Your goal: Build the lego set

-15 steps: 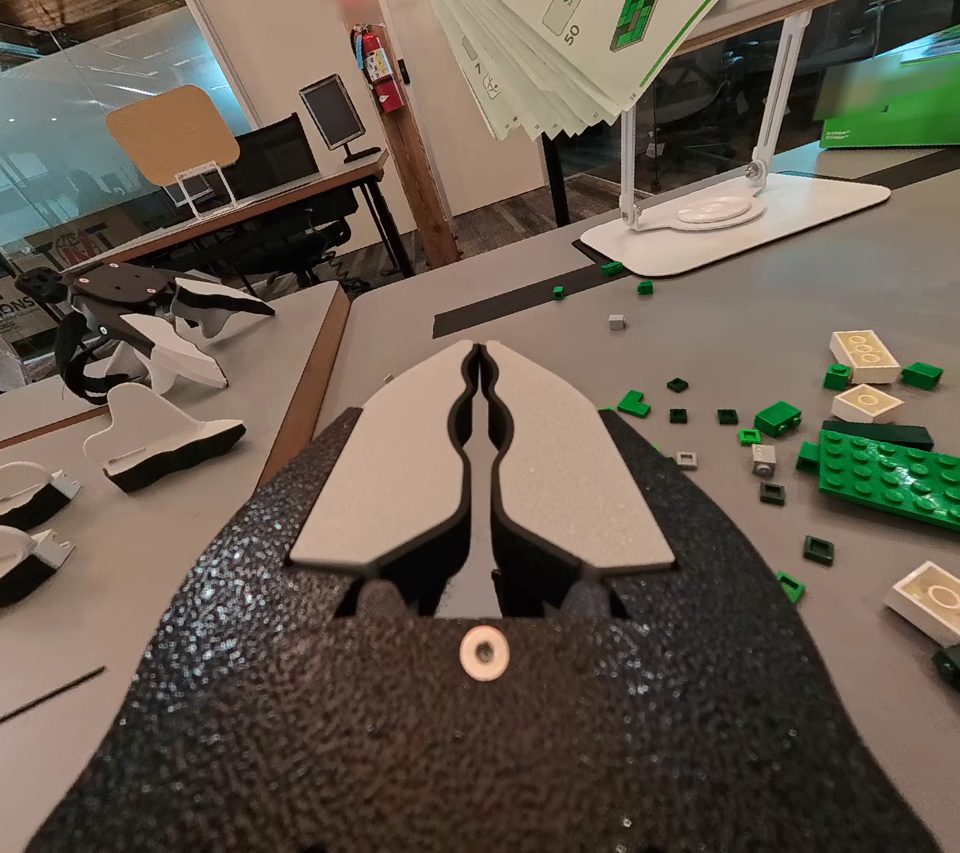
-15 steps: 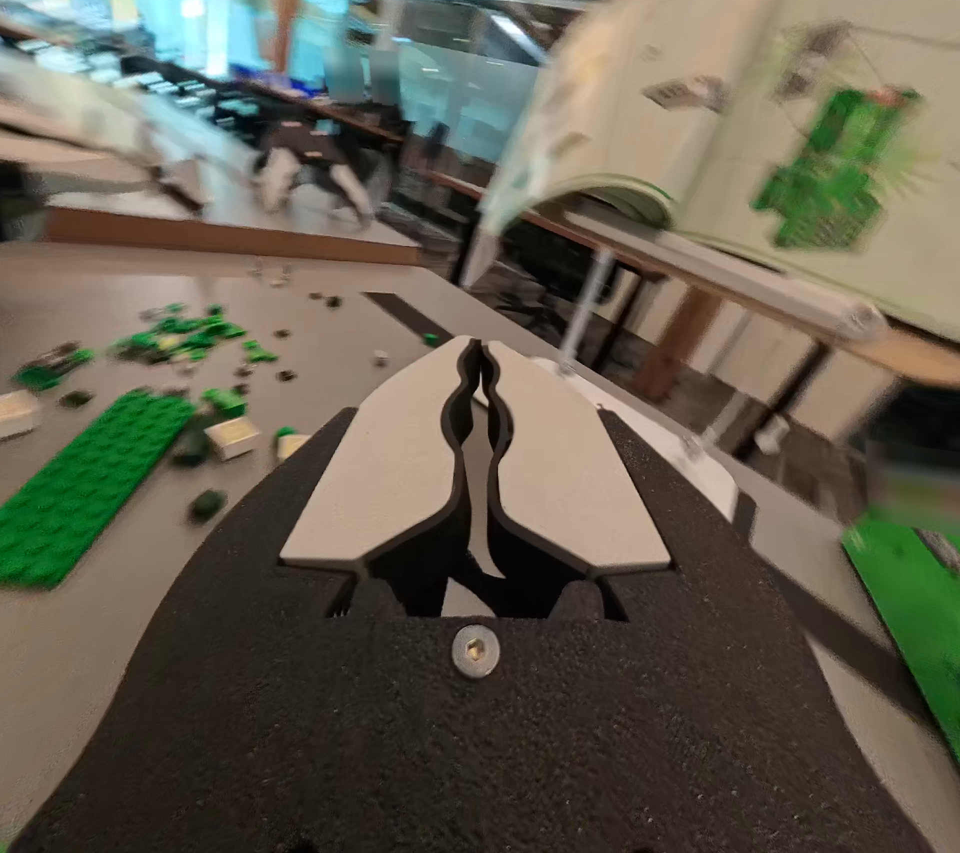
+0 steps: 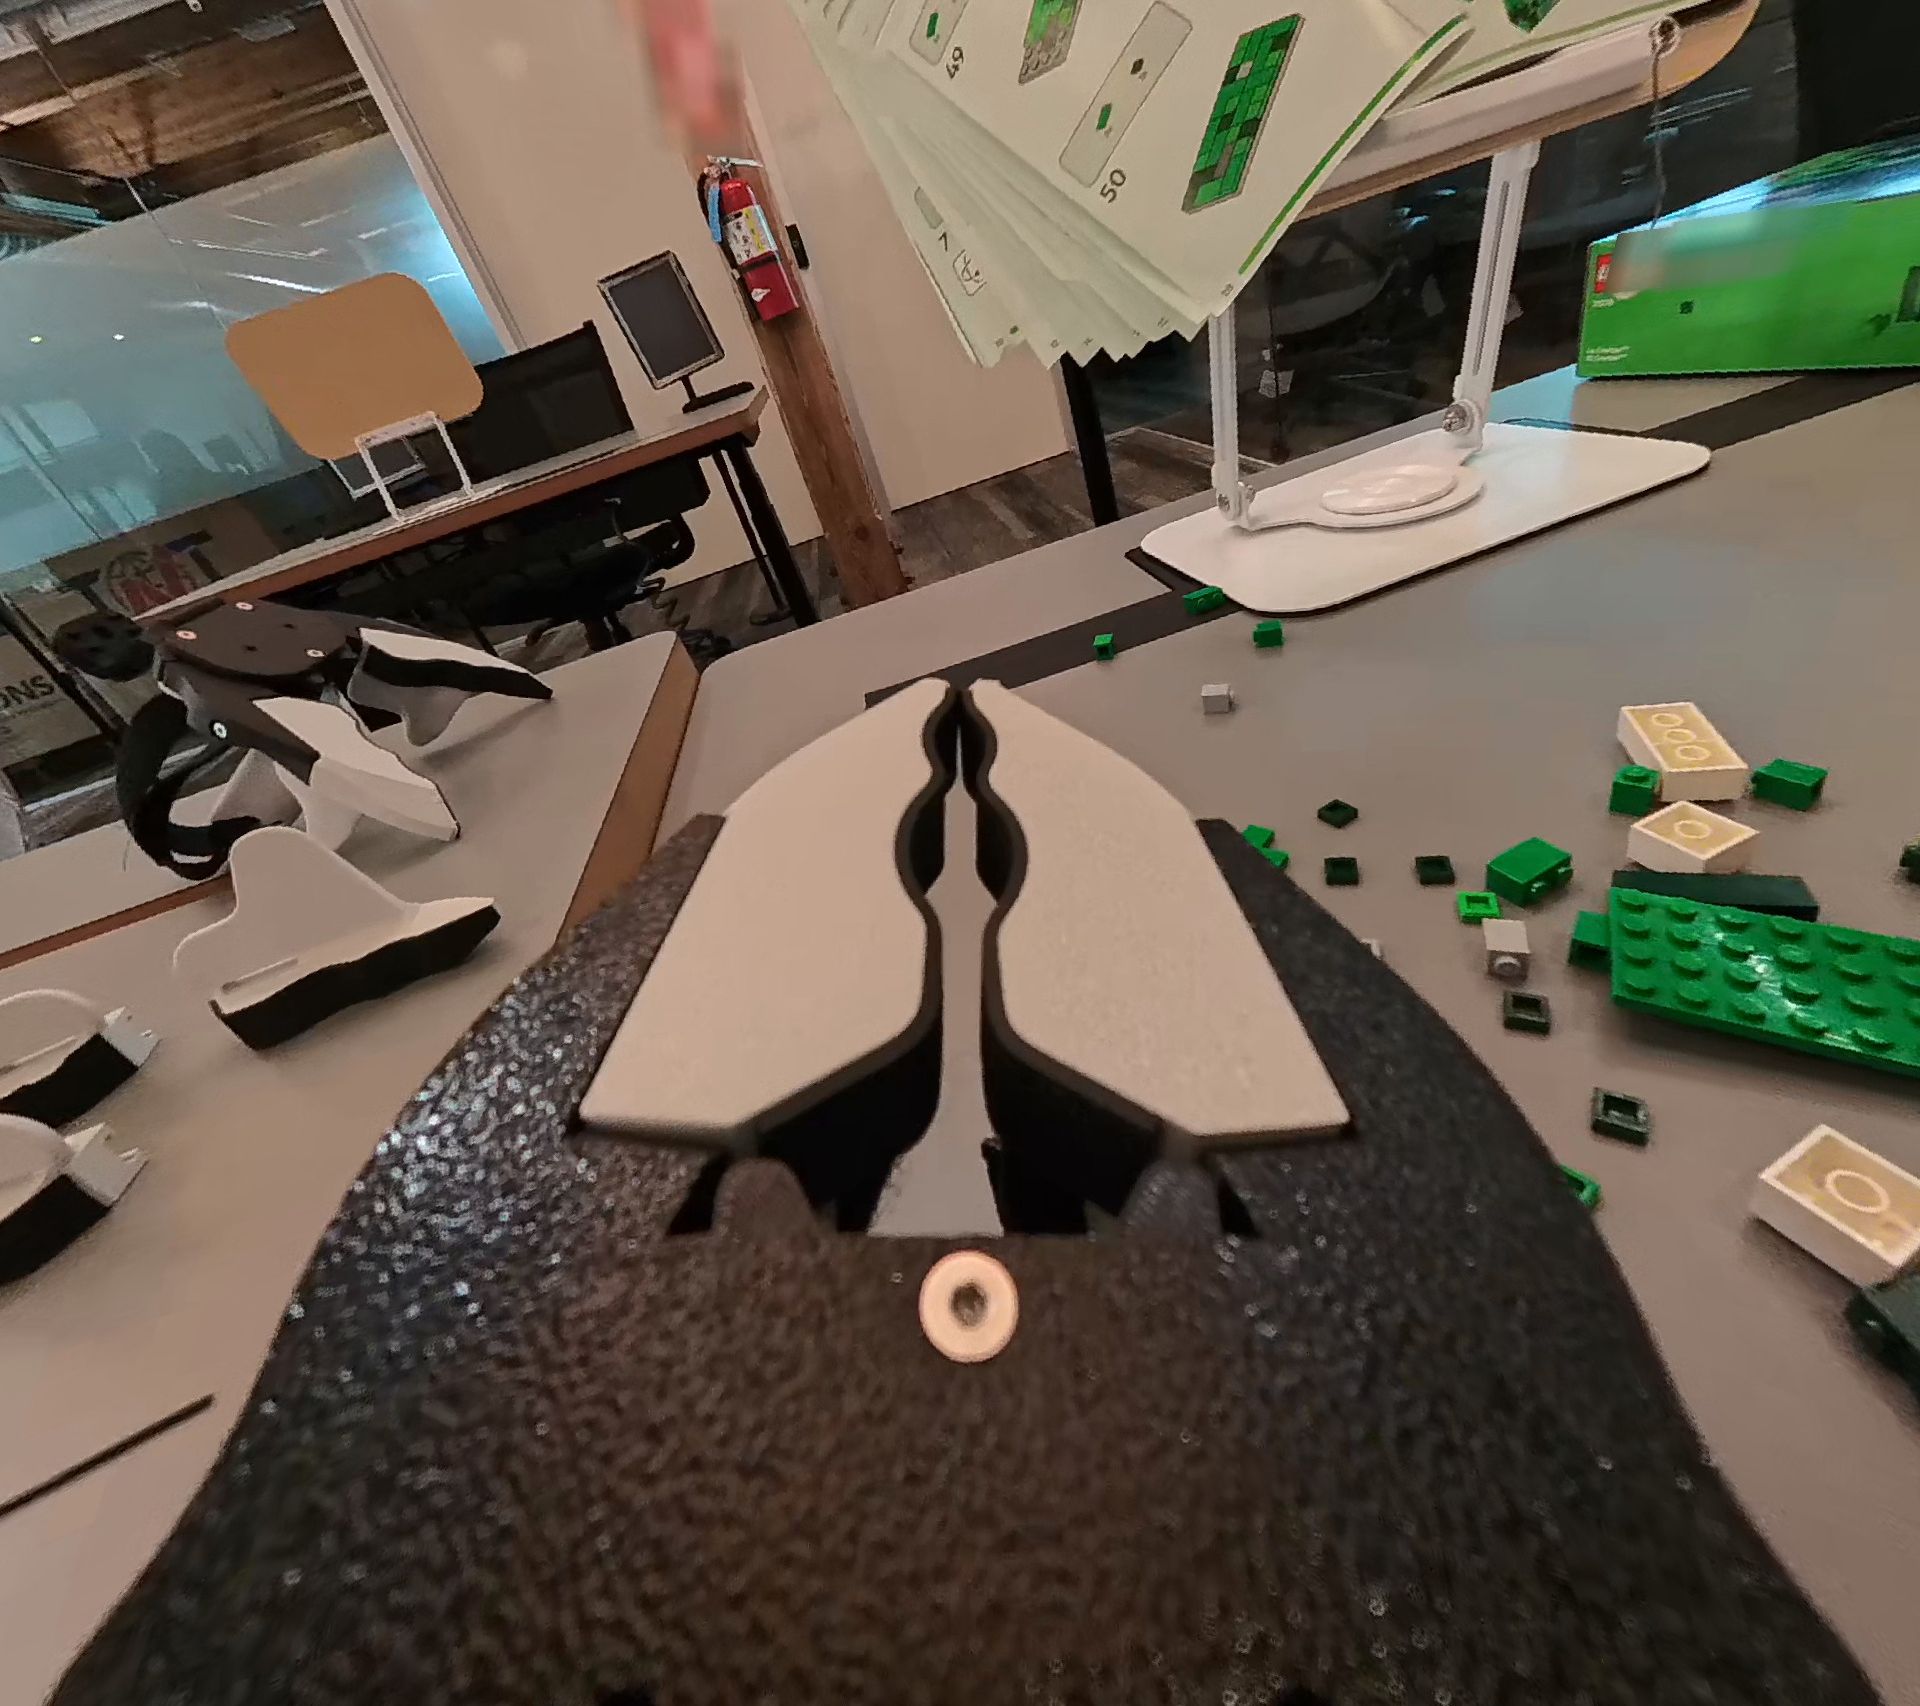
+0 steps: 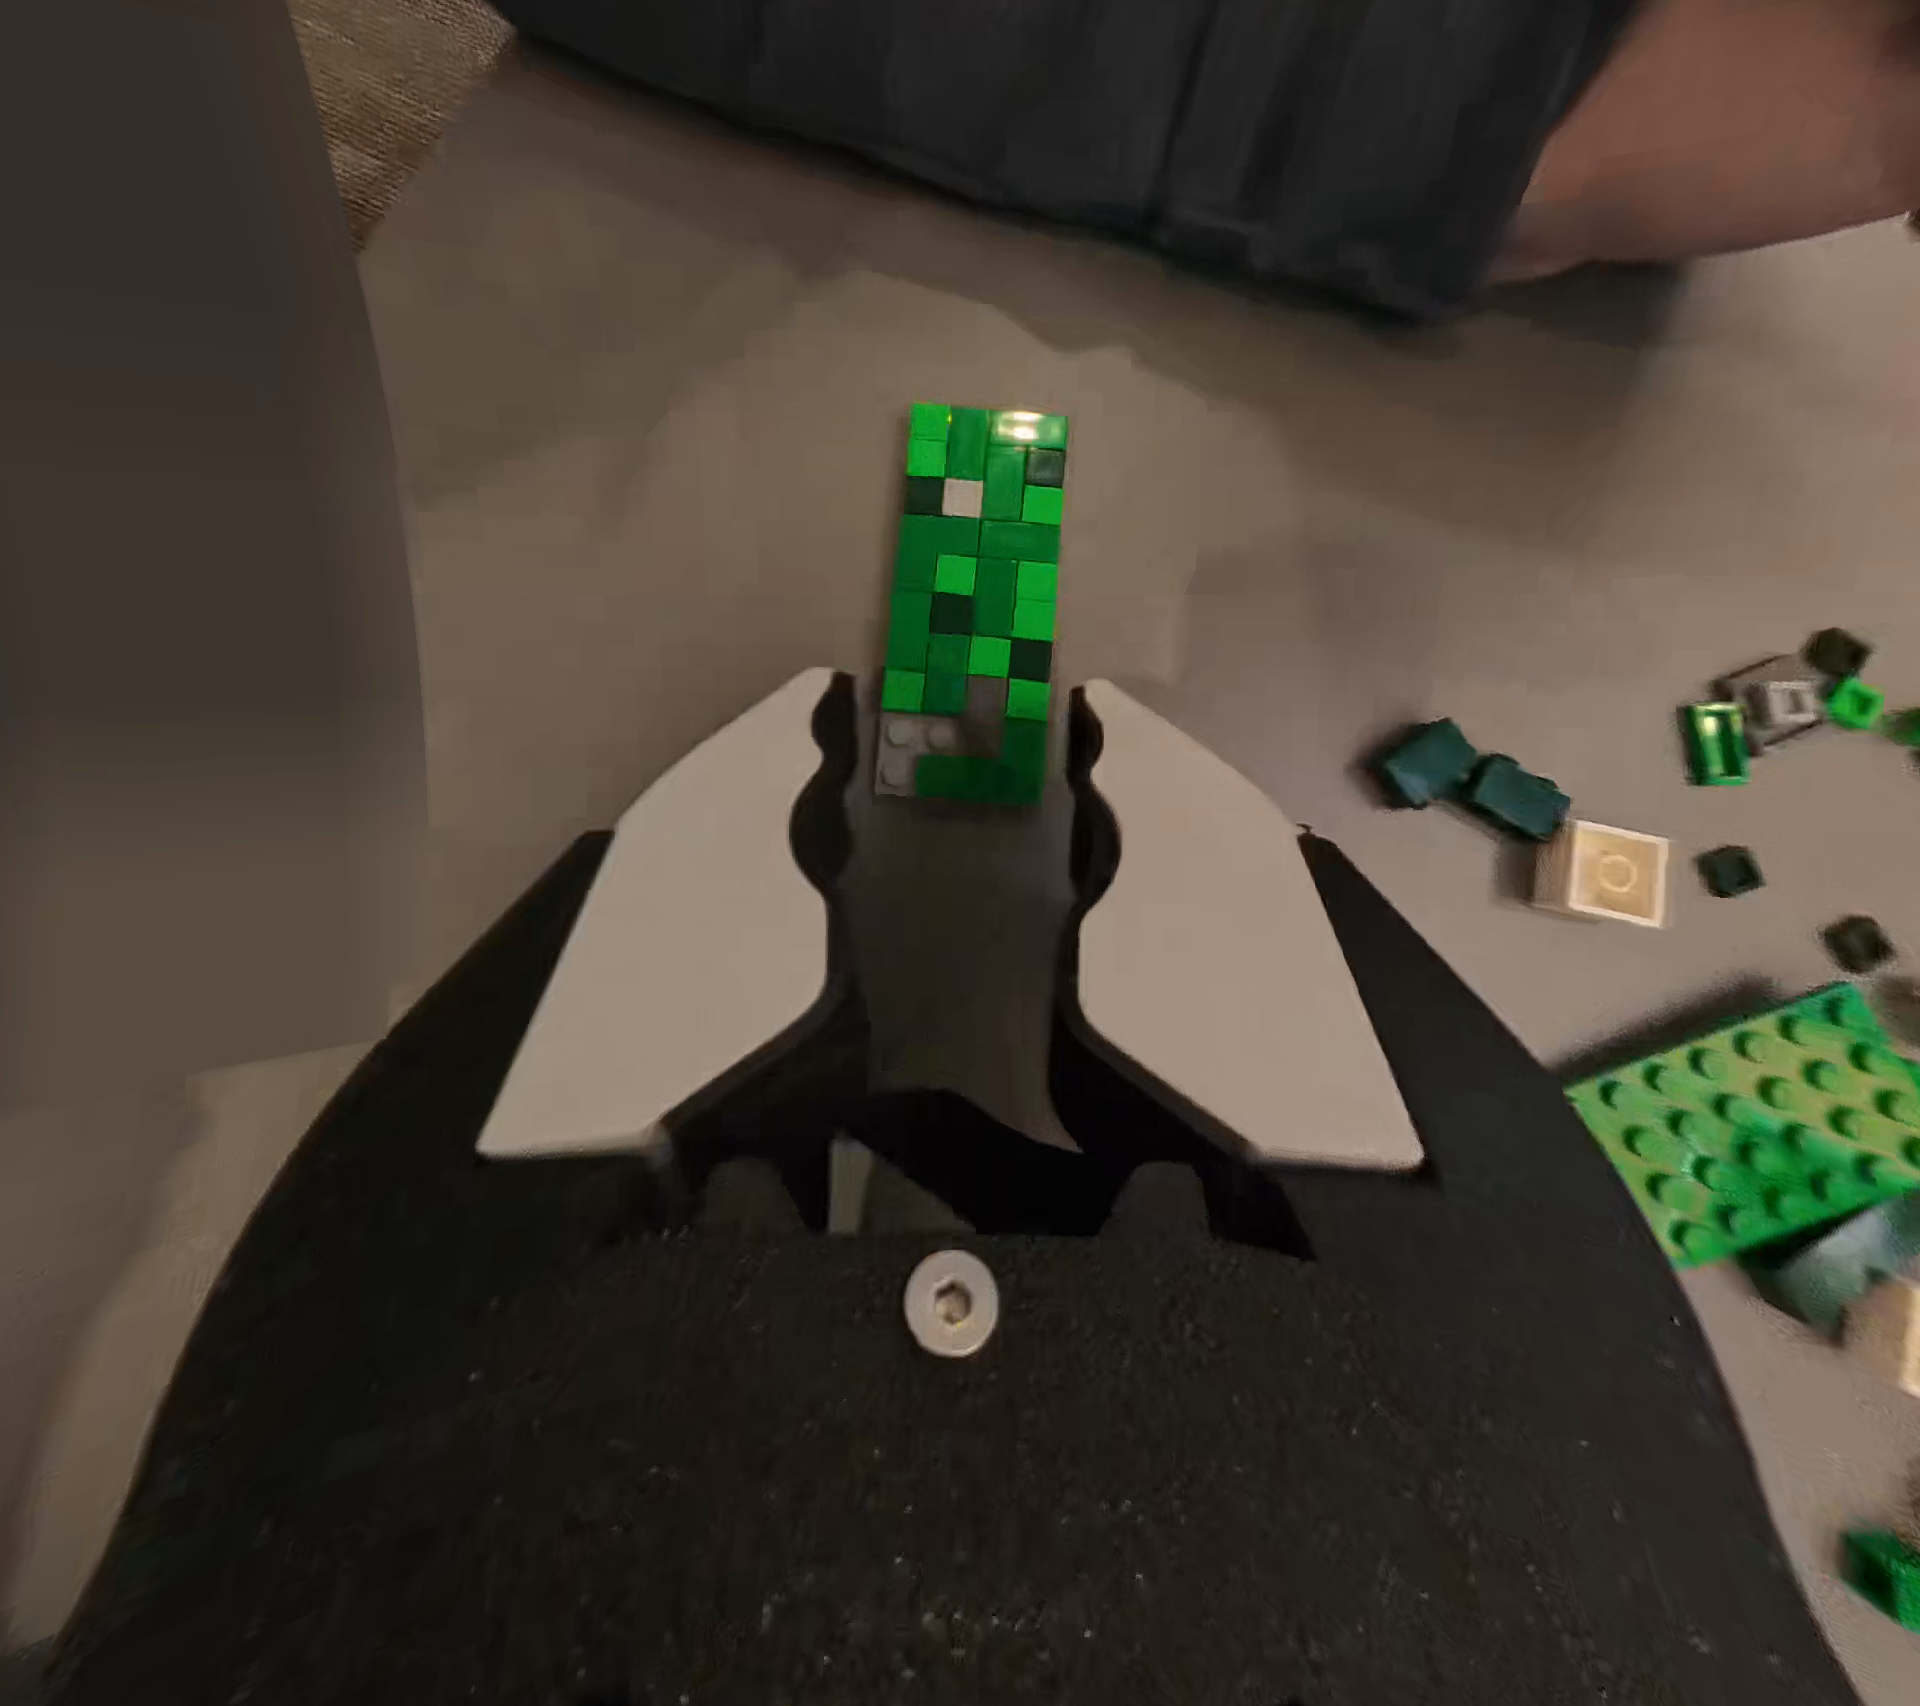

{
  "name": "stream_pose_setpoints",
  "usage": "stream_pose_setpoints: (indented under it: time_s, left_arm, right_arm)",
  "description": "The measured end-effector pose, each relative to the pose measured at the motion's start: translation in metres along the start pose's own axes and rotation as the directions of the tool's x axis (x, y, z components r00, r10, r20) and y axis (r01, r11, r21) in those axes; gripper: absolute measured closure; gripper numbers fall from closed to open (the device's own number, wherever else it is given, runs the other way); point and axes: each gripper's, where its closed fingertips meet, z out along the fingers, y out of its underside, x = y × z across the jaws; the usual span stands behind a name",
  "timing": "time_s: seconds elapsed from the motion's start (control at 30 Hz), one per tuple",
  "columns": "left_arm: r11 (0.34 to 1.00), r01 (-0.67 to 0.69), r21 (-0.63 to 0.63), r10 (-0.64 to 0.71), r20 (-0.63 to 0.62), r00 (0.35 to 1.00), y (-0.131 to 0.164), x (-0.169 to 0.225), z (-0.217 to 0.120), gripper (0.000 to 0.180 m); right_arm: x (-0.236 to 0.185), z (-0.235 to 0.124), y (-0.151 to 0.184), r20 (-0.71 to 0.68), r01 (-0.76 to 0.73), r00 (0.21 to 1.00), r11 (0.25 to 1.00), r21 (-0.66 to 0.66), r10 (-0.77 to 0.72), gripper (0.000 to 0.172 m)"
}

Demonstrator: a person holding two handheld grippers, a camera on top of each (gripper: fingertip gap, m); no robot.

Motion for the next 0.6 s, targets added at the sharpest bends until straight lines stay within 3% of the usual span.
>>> stream_pose_setpoints:
  time_s: [0.07, 0.2, 0.3, 0.4, 0.5, 0.6]
  left_arm:
    - [1.0, 0.003, -0.001, -0.003, -0.002, 1.0, 0.0, 0.0, 0.0, 0.18]
    - [1.0, 0.005, 0.002, -0.005, -0.001, 1.0, -0.001, 0.0, 0.001, 0.18]
    - [1.0, 0.01, 0.002, -0.01, 0.0, 1.0, 0.0, -0.001, 0.0, 0.18]
    - [1.0, 0.015, 0.004, -0.015, 0.001, 1.0, -0.001, -0.001, 0.0, 0.18]
    - [1.0, 0.021, 0.006, -0.021, 0.0, 1.0, -0.001, -0.001, 0.0, 0.18]
    - [1.0, 0.029, 0.01, -0.029, -0.003, 1.0, -0.001, -0.002, 0.0, 0.18]
  right_arm:
    - [0.003, 0.004, -0.002, -0.02, 0.001, 1.0, 1.0, -0.025, -0.001, 0.123]
    - [0.005, 0.014, 0.001, -0.064, 0.079, 0.994, 0.983, -0.164, -0.09, 0.124]
    - [0.007, 0.015, 0.001, -0.072, 0.074, 0.993, 0.976, -0.203, -0.091, 0.14]
    - [0.006, 0.011, 0.003, -0.071, 0.058, 0.995, 0.975, -0.214, -0.075, 0.14]
    - [0.009, -0.02, 0.007, -0.156, 0.019, 0.987, 0.984, -0.179, -0.048, 0.14]
    - [0.025, -0.079, 0.033, -0.33, -0.114, 0.941, 0.986, -0.123, 0.068, 0.14]
